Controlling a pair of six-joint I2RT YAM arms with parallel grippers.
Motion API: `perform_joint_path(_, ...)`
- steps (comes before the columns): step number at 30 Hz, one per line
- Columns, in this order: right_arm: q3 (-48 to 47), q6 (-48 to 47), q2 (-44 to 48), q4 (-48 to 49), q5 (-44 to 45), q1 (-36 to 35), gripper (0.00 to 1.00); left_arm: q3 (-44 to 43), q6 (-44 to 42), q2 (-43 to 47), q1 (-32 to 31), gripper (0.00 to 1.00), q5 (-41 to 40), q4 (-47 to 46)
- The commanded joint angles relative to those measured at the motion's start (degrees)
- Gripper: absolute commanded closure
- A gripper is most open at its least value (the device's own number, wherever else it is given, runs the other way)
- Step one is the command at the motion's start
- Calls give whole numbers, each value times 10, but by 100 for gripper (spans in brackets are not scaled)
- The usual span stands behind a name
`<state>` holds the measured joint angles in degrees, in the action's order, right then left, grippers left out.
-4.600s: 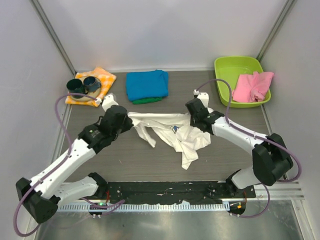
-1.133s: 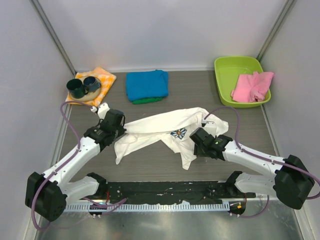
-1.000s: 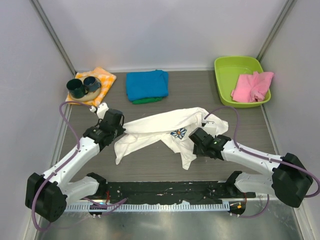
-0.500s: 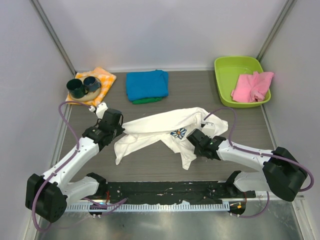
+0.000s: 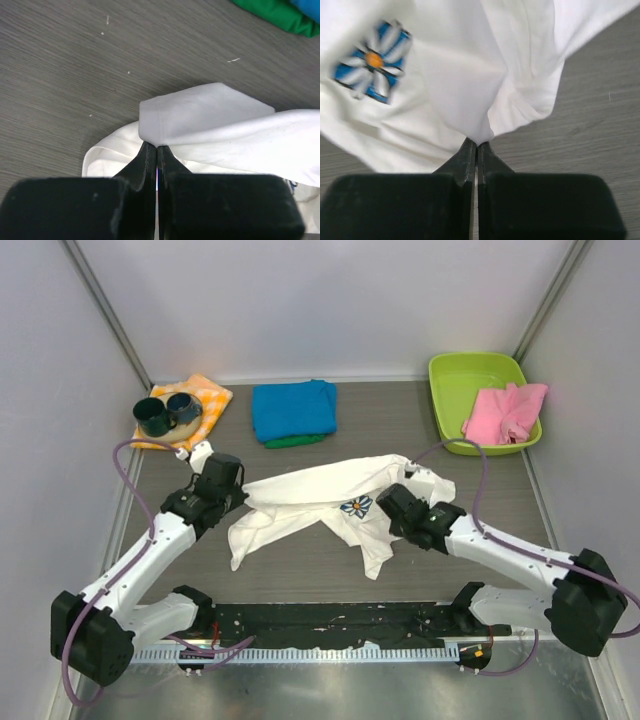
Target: Fold and stack the t-shirts
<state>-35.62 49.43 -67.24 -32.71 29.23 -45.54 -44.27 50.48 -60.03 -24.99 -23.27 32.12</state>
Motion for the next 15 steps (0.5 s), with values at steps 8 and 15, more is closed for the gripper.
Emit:
perform_joint_path(8, -423, -225, 111, -49, -19, 3, 99, -286, -57, 47, 10, 100, 12, 123)
perform_joint_path(15, -636, -288, 143, -97, -148, 3, 99, -473, -125, 99, 10, 100, 72, 188)
